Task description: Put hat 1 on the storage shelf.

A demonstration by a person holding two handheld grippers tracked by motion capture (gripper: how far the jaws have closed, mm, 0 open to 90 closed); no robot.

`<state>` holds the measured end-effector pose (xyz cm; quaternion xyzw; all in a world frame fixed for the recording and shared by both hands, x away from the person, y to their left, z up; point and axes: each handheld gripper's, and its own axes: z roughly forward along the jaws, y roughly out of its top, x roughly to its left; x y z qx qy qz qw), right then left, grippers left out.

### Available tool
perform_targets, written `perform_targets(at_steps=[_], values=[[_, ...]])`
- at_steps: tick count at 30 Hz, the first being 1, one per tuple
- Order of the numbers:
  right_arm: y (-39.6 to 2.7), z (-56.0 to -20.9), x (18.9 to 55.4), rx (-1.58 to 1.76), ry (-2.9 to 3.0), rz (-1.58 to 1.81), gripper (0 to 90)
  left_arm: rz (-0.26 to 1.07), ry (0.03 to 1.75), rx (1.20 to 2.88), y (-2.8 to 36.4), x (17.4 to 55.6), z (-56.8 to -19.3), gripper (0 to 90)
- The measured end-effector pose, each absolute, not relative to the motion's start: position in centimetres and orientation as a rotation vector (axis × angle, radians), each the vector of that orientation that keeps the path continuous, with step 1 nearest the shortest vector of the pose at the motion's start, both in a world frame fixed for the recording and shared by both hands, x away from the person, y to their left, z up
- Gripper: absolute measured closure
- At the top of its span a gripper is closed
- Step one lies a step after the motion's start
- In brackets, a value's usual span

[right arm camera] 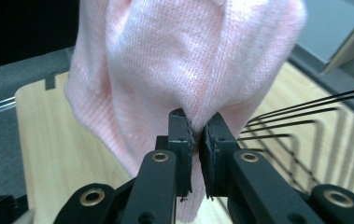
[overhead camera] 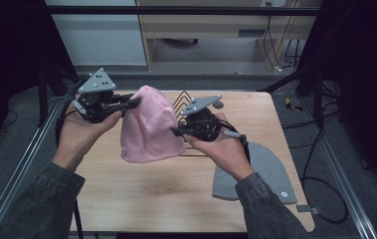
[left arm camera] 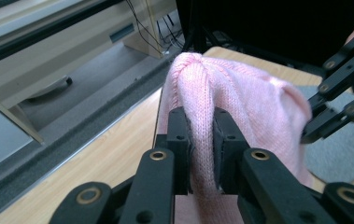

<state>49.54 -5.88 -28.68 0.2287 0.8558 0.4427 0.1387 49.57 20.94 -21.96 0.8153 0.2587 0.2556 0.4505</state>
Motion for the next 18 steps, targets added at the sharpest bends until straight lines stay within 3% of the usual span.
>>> perform_targets(at_steps=[18], values=[[-8.4,-24.4,53.3,0.717,2.364,1.261,83.6,0.652,0.651,1.916,19.0,53.2,-19.7,78.3]])
